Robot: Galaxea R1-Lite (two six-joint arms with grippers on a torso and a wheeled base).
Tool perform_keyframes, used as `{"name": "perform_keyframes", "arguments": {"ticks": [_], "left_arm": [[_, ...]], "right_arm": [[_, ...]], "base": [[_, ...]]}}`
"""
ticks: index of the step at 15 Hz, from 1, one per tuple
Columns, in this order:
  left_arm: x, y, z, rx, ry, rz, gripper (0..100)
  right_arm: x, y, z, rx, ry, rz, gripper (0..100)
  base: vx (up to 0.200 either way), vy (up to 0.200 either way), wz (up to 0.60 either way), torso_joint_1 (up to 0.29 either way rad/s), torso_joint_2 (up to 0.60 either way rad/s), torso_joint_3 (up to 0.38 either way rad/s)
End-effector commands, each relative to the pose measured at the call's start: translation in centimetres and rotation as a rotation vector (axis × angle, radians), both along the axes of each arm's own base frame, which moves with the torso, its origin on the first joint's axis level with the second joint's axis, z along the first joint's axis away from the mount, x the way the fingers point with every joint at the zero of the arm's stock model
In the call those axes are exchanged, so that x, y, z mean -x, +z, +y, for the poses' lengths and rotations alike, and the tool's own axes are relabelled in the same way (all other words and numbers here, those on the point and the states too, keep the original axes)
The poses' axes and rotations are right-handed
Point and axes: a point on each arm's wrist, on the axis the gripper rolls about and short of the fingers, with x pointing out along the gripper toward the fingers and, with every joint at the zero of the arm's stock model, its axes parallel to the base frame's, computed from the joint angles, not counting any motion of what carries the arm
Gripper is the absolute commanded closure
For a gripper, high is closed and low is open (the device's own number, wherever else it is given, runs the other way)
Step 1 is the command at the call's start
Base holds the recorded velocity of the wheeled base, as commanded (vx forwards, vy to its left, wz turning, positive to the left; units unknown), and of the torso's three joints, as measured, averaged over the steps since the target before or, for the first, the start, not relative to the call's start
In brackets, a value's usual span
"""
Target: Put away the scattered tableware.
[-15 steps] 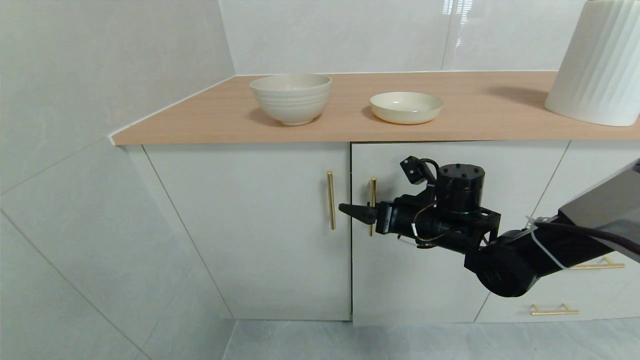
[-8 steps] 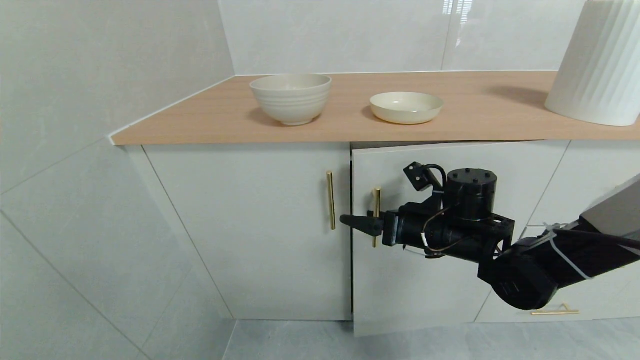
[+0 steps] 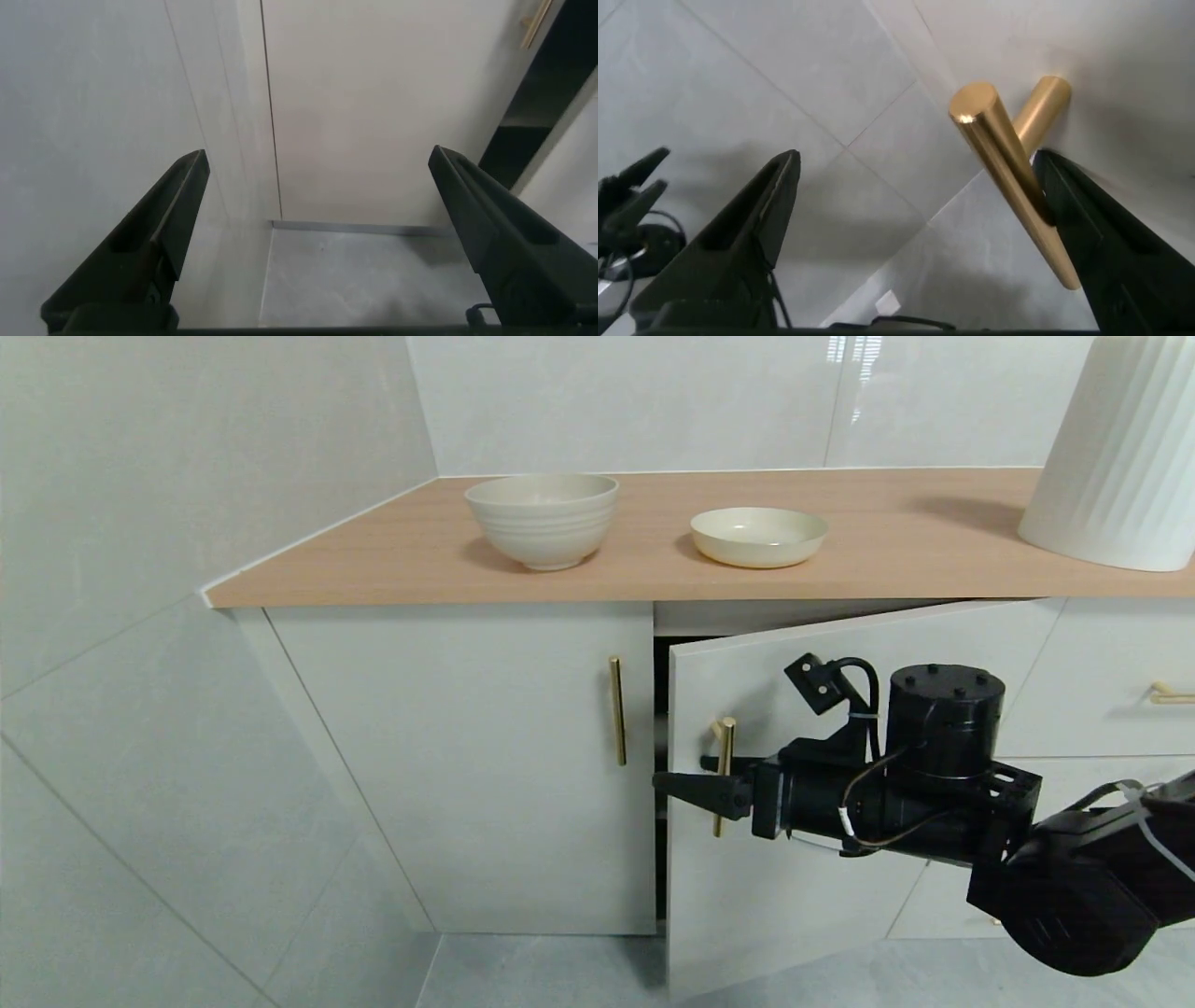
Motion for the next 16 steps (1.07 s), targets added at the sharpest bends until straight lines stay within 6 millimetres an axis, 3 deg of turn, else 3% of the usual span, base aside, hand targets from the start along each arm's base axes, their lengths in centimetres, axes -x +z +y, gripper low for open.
{"name": "perform_keyframes", "arguments": {"ticks": [1, 4, 12, 14, 16], "left_arm": [[0.0, 0.0, 0.0, 0.001, 0.001, 0.000, 0], [0.0, 0.0, 0.0, -0.079, -0.002, 0.004, 0], [0.1, 0.3, -0.1, -0.046, -0.031, -0.011, 0], [0.2, 4.0, -0.3, -0.047, -0.147, -0.005, 0], [-2.1, 8.7, -0.5, -0.028, -0.233, 0.087, 0]], "right_arm": [[1.1, 0.6, -0.3, -0.006, 0.015, -0.010, 0], [1.6, 0.1, -0.5, 0.003, 0.034, -0.006, 0], [4.2, -0.8, -0.5, -0.004, 0.118, -0.030, 0], [4.8, -0.9, -1.0, 0.004, 0.120, -0.019, 0], [5.7, -1.4, -1.8, 0.011, 0.120, -0.010, 0]], "base": [[0.000, 0.000, 0.00, 0.000, 0.00, 0.000], [0.000, 0.000, 0.00, 0.000, 0.00, 0.000], [0.000, 0.000, 0.00, 0.000, 0.00, 0.000], [0.000, 0.000, 0.00, 0.000, 0.00, 0.000], [0.000, 0.000, 0.00, 0.000, 0.00, 0.000]]}}
